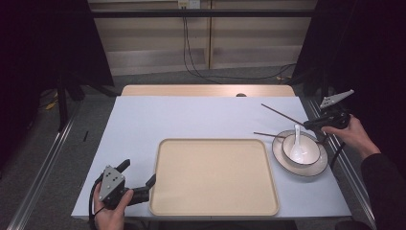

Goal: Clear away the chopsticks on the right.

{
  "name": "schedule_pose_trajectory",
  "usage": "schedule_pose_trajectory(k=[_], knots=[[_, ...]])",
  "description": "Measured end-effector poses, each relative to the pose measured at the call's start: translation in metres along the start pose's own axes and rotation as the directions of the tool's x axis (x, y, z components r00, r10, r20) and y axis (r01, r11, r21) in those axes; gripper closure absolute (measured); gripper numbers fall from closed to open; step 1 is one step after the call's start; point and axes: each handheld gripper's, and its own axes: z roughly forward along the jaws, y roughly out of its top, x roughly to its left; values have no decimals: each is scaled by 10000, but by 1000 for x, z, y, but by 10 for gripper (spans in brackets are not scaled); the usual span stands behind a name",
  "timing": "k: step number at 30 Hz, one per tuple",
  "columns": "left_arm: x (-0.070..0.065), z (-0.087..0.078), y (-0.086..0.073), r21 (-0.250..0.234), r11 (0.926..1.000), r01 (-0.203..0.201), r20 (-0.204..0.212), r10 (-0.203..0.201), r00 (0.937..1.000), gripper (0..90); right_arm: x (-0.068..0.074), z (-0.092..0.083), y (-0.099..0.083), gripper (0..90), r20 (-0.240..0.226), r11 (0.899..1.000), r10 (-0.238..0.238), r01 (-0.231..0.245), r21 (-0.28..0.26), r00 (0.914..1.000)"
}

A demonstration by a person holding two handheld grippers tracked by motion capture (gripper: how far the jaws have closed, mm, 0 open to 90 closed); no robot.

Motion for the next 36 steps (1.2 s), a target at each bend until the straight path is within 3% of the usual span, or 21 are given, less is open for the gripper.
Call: schedule_pose_trajectory(k=[3,5,9,11,14,19,20,27,28,31,36], knots=[[-1,-1,0,-90,9999,100,15,-100,9999,18,2,-7,3,848,68,9972,630,-627,-398,9980],[-1,-1,0,-87,9999,78,-30,-78,10000,18,3,-9,4,848,46,9967,677,-675,-446,9977],[0,-1,0,-118,9999,5,-55,-6,10000,18,7,-17,7,849,115,9883,1260,-1245,-879,9920],[0,-1,0,-122,9999,-28,-54,28,10000,18,8,-19,7,848,163,9871,1313,-1292,-949,9912],[0,-1,0,-130,9999,-69,-47,68,10000,17,13,-26,6,849,28,9769,1724,-1706,-1291,9850],[1,-1,1,-118,9998,-174,-80,173,9998,18,21,-34,5,849,-89,9697,1834,-1824,-1627,9830],[0,-1,1,-111,9998,-157,-26,157,9999,18,26,-39,5,849,-39,9631,2021,-1994,-1807,9794],[1,0,1,-171,9997,-176,-73,175,9998,18,40,-49,5,849,-86,9471,2479,-2442,-2083,9687],[1,0,1,-178,9997,-188,-48,187,9998,18,44,-51,3,848,-284,9380,2530,-2524,-2378,9670],[1,-1,1,-194,9996,-223,-58,222,9997,18,49,-52,2,848,-324,9325,2694,-2691,-2407,9625],[2,-1,1,-246,9994,-226,-77,224,9997,19,72,-58,-3,848,-277,9160,2960,-2919,-2751,9548]])
